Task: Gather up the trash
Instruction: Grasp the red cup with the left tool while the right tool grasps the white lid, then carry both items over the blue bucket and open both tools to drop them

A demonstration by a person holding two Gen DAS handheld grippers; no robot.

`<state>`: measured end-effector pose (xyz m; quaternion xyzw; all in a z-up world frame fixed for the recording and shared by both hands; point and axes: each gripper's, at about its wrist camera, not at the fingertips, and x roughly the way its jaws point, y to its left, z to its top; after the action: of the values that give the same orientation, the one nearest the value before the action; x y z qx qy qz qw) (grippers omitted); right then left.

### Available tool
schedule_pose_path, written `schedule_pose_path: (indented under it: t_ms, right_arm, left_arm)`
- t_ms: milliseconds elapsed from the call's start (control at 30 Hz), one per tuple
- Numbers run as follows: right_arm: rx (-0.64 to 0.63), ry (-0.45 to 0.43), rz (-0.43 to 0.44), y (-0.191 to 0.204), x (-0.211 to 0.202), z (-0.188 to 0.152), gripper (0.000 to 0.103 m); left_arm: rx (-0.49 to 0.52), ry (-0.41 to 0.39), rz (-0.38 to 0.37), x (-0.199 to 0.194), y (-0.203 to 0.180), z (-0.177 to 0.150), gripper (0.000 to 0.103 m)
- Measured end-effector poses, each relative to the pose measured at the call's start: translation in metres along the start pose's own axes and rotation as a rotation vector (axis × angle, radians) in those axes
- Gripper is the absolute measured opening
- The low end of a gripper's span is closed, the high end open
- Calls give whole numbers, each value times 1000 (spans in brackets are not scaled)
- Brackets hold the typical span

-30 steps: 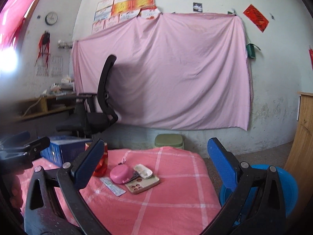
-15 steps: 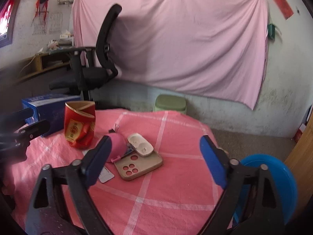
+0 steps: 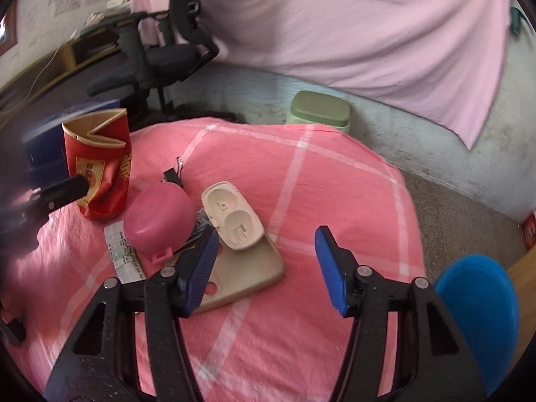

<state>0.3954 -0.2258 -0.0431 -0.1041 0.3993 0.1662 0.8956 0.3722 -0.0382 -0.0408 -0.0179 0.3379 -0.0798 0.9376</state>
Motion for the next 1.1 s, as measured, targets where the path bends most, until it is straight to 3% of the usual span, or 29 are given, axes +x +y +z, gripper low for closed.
schedule_pose_path:
  t_ms: [100,233,300,367,567,667,833,1100]
  right_arm:
    - [-27,32,17,5,12,4,77]
    - [-49,52,40,9,17,5,61]
    - [-49,42,40,9,14,4,58]
    - [-43,29,46,8,12,5,54]
    - [-21,-22,49,8,-2,1,53]
    - [5,-77,53,4,-15,-3,53]
    - [64,-249,32,-4,-61,-17,53]
    - [115,-533,-100,-23,-151,-39,53]
  left_arm:
    - [-15,33,-2,8,3,2,32]
    - [-30,53,-35,11,7,2,16]
    - [-23,45,-38,9,6,2,10]
    - [-13,35,-31,6,2,1,6]
    - [3,-5,-8,-9,-9,-2,3]
    - [11,-46,-3,-23,-18,-3,3]
    - [35,-163,-15,-55,-44,3,3]
    - [91,-369,-95,-105,-110,18,3]
